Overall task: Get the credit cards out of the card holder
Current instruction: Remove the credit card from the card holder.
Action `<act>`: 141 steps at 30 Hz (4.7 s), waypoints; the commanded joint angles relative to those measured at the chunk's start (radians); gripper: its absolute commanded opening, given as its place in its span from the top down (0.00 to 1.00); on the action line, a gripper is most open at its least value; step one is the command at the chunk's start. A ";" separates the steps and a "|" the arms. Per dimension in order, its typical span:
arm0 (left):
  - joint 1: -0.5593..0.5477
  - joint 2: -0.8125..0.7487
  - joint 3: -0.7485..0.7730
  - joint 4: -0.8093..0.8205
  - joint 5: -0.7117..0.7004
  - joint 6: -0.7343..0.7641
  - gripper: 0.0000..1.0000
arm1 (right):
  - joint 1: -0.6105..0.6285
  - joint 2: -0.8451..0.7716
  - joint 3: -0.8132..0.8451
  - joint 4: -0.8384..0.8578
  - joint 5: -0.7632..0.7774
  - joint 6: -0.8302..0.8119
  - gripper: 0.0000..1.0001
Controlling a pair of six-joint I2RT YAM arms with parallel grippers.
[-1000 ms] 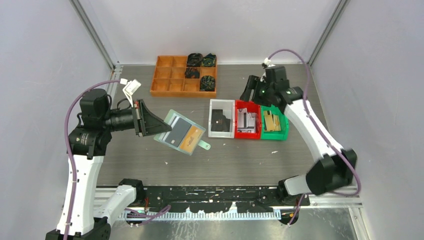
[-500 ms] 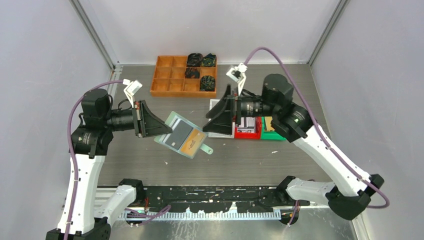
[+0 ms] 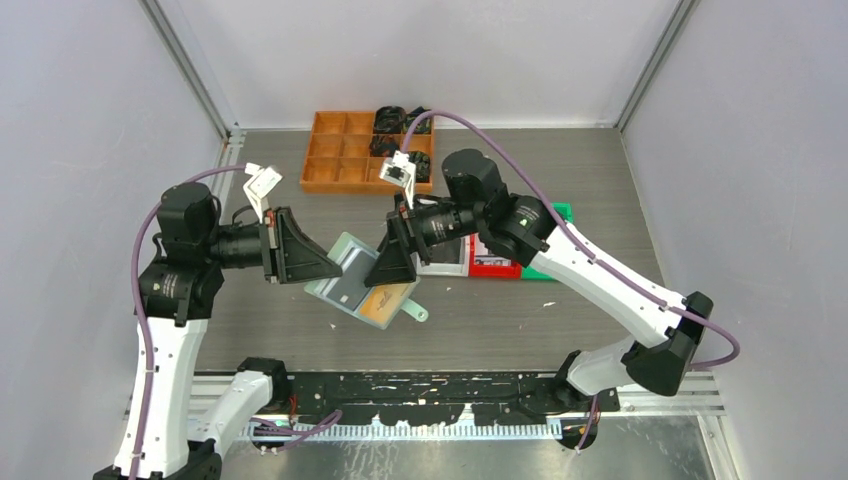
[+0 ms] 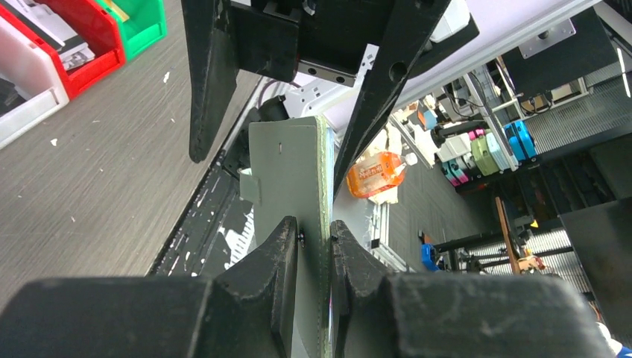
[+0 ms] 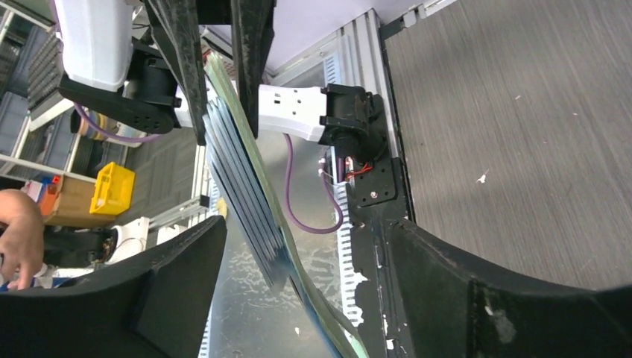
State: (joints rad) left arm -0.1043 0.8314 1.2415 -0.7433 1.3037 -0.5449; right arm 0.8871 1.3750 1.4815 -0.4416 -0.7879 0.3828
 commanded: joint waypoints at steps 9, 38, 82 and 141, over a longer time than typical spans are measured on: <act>0.004 0.005 0.029 0.000 0.022 0.028 0.72 | 0.047 -0.007 0.026 0.229 -0.067 0.140 0.93; 0.006 -0.166 -0.026 0.160 -0.077 -0.125 0.13 | 0.161 -0.102 -0.265 0.855 0.522 0.525 0.99; 0.005 -0.009 0.146 -0.678 -0.124 0.884 1.00 | 0.162 -0.106 0.071 -0.070 0.266 -0.115 0.12; -0.005 -0.036 0.009 -0.067 0.025 0.218 0.13 | 0.064 -0.218 -0.273 0.765 0.321 0.341 0.99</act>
State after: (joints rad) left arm -0.1055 0.8425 1.2850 -1.1324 1.2137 -0.0292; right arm 0.9463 1.2007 1.2293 0.0925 -0.4923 0.6163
